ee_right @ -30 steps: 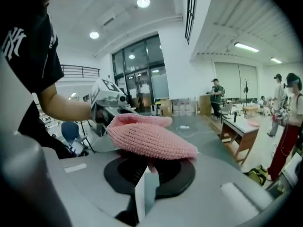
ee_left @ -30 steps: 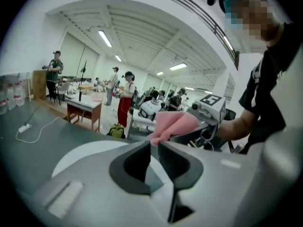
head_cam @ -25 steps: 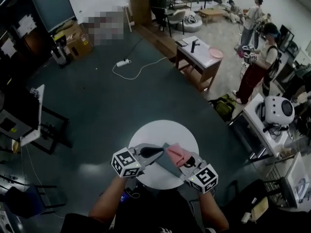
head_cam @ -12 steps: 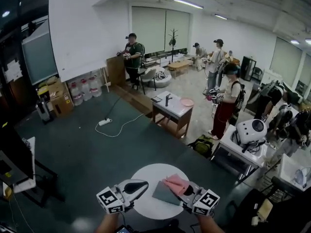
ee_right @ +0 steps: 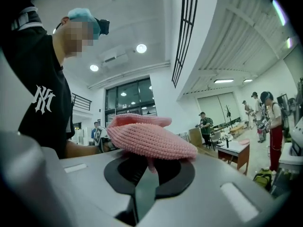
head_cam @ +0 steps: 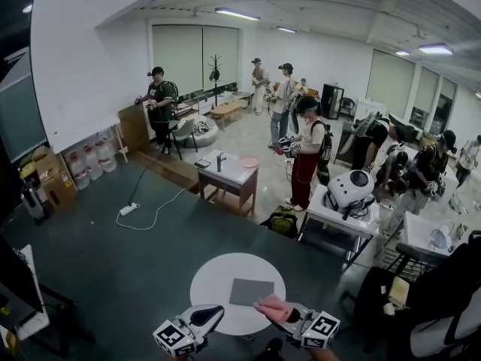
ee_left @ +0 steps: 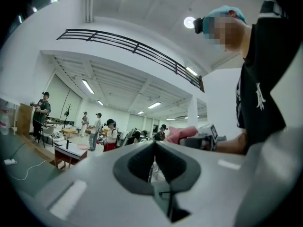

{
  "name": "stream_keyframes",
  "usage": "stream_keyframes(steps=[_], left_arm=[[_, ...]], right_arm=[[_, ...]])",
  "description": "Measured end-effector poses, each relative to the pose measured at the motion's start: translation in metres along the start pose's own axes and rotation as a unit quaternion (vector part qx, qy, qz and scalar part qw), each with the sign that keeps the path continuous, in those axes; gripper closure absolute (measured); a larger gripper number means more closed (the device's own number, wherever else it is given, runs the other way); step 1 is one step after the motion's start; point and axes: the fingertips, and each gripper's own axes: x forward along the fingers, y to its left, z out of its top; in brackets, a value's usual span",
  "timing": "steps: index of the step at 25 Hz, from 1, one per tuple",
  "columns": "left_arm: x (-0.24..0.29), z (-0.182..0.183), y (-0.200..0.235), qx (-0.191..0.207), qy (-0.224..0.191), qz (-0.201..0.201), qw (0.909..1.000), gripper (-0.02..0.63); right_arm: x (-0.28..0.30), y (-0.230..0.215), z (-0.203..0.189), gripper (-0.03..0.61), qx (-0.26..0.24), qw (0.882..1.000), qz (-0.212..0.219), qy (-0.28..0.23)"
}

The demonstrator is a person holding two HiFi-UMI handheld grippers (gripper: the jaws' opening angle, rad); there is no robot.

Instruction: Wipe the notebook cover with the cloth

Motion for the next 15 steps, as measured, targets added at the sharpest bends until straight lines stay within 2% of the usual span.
stream_keyframes(steps=[5,9,15], left_arm=[[-0.01,-0.01,-0.042,-0.01,0.014,-0.031,0.9994,0.612],[-0.01,-0.02,-0.068,0.018,0.016,-0.033,0.9992,0.611],[-0.009,-0.024,-0.143,-0.016,0.019,-0.033,0.9991,0.611]], right_arm=[[-0.022,0.036,-0.003,0.549,0.007,1.0,0.002,-0.005],[-0.033,0.06,0.011,0.549,0.0,0.999,0.038,-0.015],[-0.078,0.099,0.007,0.549,0.008,0.996,0.08,-0.031]])
